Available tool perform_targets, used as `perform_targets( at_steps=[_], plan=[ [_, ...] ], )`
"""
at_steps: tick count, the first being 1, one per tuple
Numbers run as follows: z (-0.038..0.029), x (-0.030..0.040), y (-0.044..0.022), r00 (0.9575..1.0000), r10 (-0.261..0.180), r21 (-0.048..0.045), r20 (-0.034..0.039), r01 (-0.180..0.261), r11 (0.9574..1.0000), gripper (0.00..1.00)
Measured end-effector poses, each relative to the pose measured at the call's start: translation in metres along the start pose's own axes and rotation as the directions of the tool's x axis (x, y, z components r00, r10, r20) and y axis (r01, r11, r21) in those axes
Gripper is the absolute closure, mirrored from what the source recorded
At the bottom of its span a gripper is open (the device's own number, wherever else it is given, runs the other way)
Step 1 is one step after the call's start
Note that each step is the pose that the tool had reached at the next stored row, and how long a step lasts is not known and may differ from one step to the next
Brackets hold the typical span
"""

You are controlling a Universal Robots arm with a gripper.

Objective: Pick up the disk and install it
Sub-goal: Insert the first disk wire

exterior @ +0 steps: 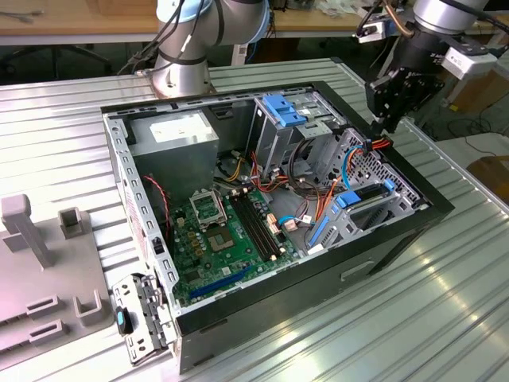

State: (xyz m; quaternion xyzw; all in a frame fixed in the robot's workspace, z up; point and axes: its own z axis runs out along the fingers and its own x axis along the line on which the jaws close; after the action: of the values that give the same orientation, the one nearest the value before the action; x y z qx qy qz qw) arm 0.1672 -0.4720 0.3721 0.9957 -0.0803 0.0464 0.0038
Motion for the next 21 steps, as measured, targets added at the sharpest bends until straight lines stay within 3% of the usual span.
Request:
perform_targets(
  at_steps=[5, 21],
  plan=[
    [0.0035, 0.0012, 0.0093, 1.0, 0.0, 0.0006, -0.0005, 0.0, 1.0, 0.67],
    [0.007, 0.0011, 0.0108, 1.0, 0.0, 0.0002, -0.0005, 0.0, 1.0, 0.67]
  ],
)
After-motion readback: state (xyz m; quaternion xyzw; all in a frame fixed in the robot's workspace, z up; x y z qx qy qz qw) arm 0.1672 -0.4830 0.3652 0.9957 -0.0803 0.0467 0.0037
